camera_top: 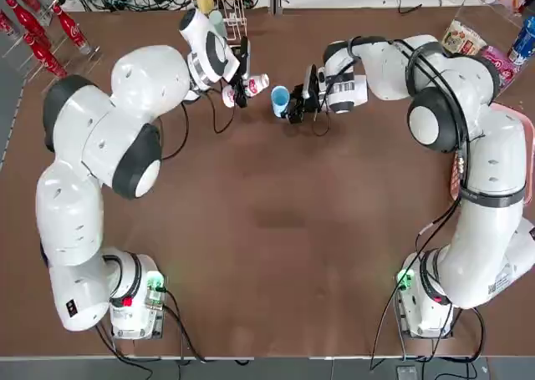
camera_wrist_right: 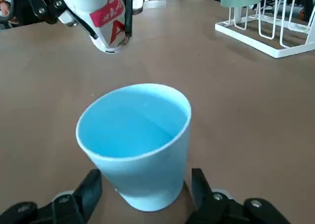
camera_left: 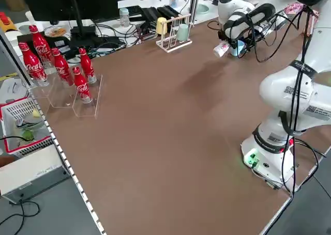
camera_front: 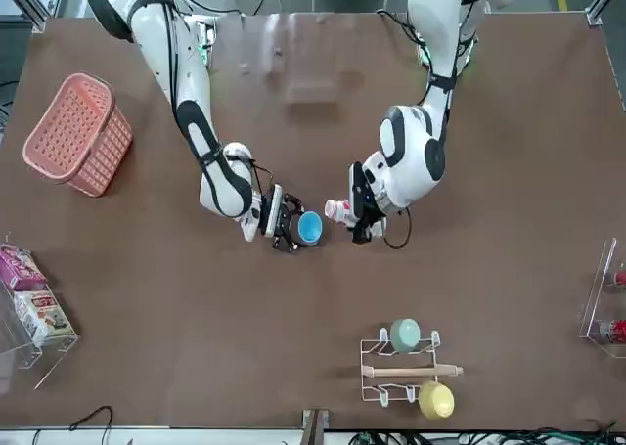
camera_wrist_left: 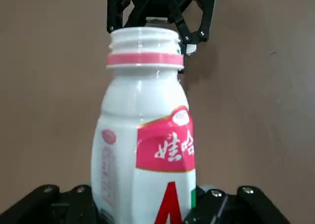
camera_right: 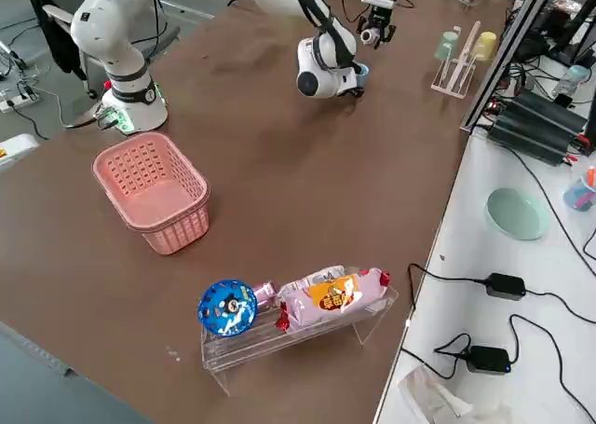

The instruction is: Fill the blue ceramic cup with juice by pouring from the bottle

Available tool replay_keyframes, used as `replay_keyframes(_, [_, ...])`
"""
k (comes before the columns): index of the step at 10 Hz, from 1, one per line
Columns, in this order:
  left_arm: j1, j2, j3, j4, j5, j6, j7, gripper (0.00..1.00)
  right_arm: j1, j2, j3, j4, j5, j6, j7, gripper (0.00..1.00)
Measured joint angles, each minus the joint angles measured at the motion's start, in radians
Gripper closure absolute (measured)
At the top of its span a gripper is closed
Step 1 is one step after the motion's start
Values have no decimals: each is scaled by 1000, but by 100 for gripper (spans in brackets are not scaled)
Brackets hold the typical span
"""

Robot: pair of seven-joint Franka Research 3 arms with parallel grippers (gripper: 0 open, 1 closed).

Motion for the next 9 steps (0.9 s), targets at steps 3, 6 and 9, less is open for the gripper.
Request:
replay_keyframes(3, [-53, 25, 52, 7, 0, 1, -29, 58, 0, 0, 0, 0, 0, 0, 0, 18])
replay_keyframes(6, [-80, 33, 70, 22, 51, 1, -100, 58, 0, 0, 0, 0, 1, 0, 0, 18])
replay_keyframes(9, [-88, 34, 71, 53, 122, 2, -196, 58, 0, 0, 0, 0, 1, 0, 0, 18])
